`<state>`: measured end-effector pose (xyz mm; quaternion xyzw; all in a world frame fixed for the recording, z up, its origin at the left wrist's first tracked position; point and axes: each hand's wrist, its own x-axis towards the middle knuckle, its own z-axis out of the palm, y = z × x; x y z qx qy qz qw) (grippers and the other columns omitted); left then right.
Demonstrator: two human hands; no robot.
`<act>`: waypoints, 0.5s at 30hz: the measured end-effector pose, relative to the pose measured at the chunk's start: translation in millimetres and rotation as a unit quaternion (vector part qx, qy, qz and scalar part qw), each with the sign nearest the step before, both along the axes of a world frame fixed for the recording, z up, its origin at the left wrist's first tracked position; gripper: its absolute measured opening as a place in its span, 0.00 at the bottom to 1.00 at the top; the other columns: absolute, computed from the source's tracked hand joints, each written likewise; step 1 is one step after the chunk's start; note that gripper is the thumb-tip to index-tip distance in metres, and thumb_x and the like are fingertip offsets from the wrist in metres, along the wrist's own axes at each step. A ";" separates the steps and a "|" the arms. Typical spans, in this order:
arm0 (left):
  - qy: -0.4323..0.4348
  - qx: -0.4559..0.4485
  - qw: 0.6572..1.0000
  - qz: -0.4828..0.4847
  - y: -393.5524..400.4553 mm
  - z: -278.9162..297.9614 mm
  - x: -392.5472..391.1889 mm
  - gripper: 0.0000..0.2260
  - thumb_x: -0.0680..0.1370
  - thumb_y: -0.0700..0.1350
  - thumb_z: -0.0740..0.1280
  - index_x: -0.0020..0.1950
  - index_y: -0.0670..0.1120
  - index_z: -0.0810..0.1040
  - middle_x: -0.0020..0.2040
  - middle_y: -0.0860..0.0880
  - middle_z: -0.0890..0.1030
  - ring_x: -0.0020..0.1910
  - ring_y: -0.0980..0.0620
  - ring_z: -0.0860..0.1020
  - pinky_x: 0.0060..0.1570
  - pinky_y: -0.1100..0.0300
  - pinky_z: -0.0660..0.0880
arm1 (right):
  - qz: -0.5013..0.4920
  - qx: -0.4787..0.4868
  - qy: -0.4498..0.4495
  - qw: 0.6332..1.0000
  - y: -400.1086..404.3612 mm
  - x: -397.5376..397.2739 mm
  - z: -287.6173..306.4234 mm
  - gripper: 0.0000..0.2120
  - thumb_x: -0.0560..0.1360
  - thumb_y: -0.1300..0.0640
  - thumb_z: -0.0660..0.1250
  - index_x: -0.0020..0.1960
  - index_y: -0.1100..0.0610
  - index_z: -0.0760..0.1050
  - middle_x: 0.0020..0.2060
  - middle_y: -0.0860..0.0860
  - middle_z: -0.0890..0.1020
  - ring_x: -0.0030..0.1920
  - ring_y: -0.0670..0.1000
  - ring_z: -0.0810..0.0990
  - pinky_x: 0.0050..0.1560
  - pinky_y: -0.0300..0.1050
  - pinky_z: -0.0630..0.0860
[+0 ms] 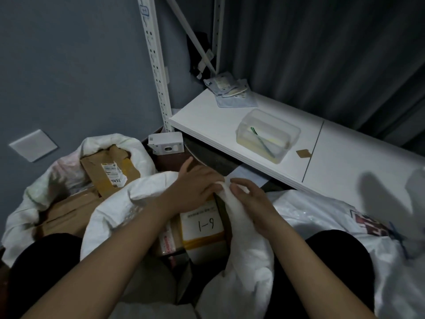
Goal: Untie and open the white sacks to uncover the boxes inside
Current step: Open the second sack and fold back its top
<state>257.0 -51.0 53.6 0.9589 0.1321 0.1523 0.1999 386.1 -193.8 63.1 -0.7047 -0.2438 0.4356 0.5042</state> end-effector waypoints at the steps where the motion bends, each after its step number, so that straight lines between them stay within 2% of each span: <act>1: -0.018 0.005 1.000 0.010 1.8 -1.7 3.6 0.16 0.79 0.53 0.53 0.56 0.53 0.79 0.54 0.55 0.79 0.60 0.53 0.73 0.68 0.62 0.43 | 0.011 -0.009 -0.041 0.999 -7.0 2.0 1.3 0.11 0.78 0.47 0.64 0.59 0.45 0.75 0.57 0.48 0.77 0.56 0.47 0.77 0.53 0.41 0.74; 3: -0.021 -0.001 0.998 0.059 7.7 -1.3 10.9 0.16 0.79 0.52 0.52 0.54 0.52 0.78 0.52 0.53 0.78 0.58 0.51 0.73 0.66 0.61 0.47 | 0.040 -0.026 -0.132 0.990 -24.3 5.3 0.8 0.13 0.78 0.46 0.64 0.60 0.47 0.73 0.53 0.46 0.78 0.53 0.45 0.76 0.46 0.35 0.71; 6: 0.003 0.023 0.988 0.155 7.2 4.2 26.7 0.15 0.78 0.52 0.54 0.54 0.51 0.79 0.53 0.51 0.77 0.58 0.49 0.72 0.69 0.49 0.48 | 0.004 -0.011 -0.185 0.983 -41.1 6.2 -4.7 0.07 0.78 0.50 0.65 0.50 0.53 0.77 0.42 0.46 0.80 0.45 0.47 0.78 0.39 0.29 0.69; 8: -0.048 0.062 0.973 0.217 -9.3 11.1 35.5 0.10 0.76 0.48 0.61 0.52 0.47 0.79 0.52 0.46 0.77 0.53 0.44 0.74 0.62 0.45 0.61 | -0.063 0.006 -0.143 0.988 -41.3 4.9 -2.9 0.06 0.77 0.51 0.66 0.49 0.53 0.79 0.43 0.48 0.81 0.45 0.49 0.80 0.42 0.31 0.72; 9: -0.086 0.065 0.964 0.243 -20.1 15.7 37.1 0.08 0.75 0.46 0.64 0.51 0.45 0.79 0.50 0.44 0.76 0.49 0.43 0.74 0.54 0.49 0.66 | -0.102 0.019 -0.075 0.992 -38.3 2.8 1.6 0.08 0.76 0.50 0.68 0.53 0.52 0.78 0.47 0.50 0.81 0.48 0.50 0.80 0.46 0.36 0.75; 10: -0.109 0.047 0.960 0.254 -31.9 21.6 36.3 0.07 0.75 0.45 0.65 0.50 0.45 0.77 0.49 0.44 0.75 0.47 0.44 0.73 0.47 0.55 0.66 | -0.135 0.032 -0.003 0.990 -34.6 2.2 4.3 0.12 0.74 0.48 0.70 0.56 0.50 0.77 0.50 0.50 0.80 0.50 0.51 0.81 0.49 0.42 0.78; 12: -0.115 -0.077 0.962 0.237 -56.1 31.0 30.9 0.09 0.76 0.50 0.67 0.52 0.47 0.73 0.49 0.49 0.73 0.47 0.51 0.72 0.44 0.61 0.66 | -0.172 0.032 0.055 0.983 -28.3 1.1 7.6 0.17 0.73 0.46 0.71 0.58 0.50 0.73 0.53 0.51 0.78 0.52 0.52 0.80 0.52 0.48 0.79; 14: -0.082 -0.269 0.936 0.212 -74.6 34.4 27.3 0.18 0.73 0.56 0.69 0.55 0.50 0.68 0.53 0.51 0.71 0.47 0.54 0.75 0.47 0.60 0.74 | -0.184 0.048 0.090 0.978 -24.9 -0.2 10.8 0.13 0.74 0.49 0.69 0.55 0.52 0.74 0.54 0.55 0.79 0.53 0.54 0.79 0.53 0.49 0.78; 15: -0.073 -0.320 0.921 0.209 -79.8 34.2 27.4 0.22 0.72 0.56 0.71 0.58 0.51 0.66 0.55 0.51 0.71 0.49 0.53 0.76 0.49 0.58 0.77 | -0.192 0.059 0.127 0.971 -25.7 -2.0 15.0 0.08 0.75 0.54 0.67 0.53 0.54 0.75 0.53 0.57 0.80 0.52 0.55 0.80 0.50 0.48 0.78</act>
